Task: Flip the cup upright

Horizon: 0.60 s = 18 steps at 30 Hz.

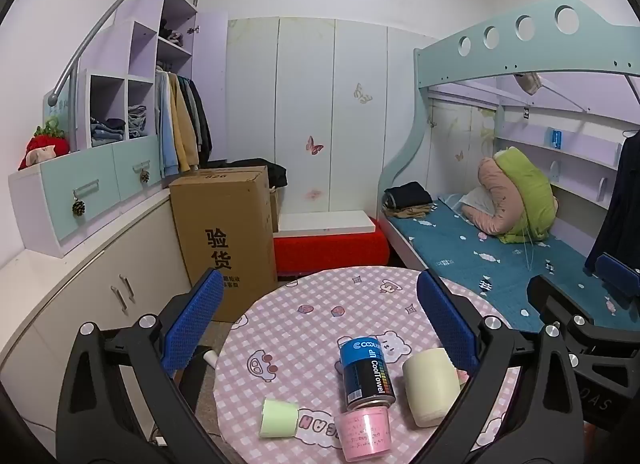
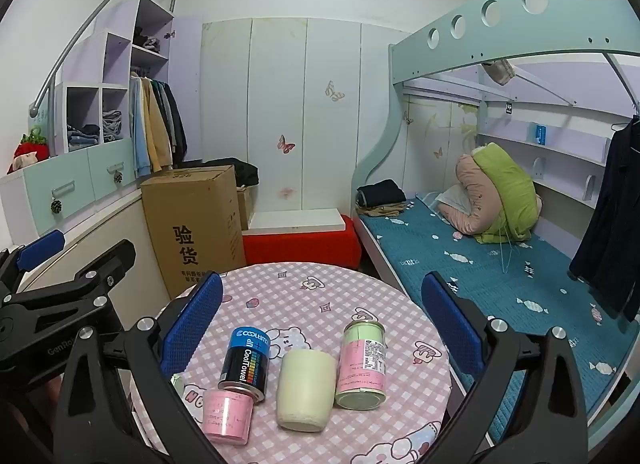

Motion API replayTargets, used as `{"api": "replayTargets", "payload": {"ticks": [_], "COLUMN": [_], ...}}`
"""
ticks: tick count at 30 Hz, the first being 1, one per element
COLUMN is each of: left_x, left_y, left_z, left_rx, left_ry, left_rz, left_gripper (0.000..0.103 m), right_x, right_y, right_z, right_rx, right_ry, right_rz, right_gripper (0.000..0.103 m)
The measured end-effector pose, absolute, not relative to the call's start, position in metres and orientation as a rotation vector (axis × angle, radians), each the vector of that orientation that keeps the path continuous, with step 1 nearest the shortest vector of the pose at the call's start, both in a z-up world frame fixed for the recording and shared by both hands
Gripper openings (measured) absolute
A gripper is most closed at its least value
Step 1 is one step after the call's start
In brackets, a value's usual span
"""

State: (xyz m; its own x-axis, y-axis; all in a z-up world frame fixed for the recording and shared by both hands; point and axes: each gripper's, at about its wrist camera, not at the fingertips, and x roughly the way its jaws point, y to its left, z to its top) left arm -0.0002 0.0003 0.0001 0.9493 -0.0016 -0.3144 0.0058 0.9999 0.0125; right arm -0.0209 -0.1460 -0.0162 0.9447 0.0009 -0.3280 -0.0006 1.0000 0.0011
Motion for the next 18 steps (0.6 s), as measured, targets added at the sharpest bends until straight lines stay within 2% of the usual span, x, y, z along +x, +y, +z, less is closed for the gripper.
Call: {"api": "replayTargets", "payload": {"ticks": [18], "left_x": [0.0001], "left_y": [0.0], "left_z": [0.0], "left_rx": [0.017], "left_ry": [0.322], "left_rz": [-0.003], "left_gripper": [0.097], "right_x": [-0.0208], "right_y": [-0.1463], "right_z": [-0.0168], "right_rx": [0.003], "right_ry": [0.333], "right_rz": [0.004], "right_gripper": [0.096]}}
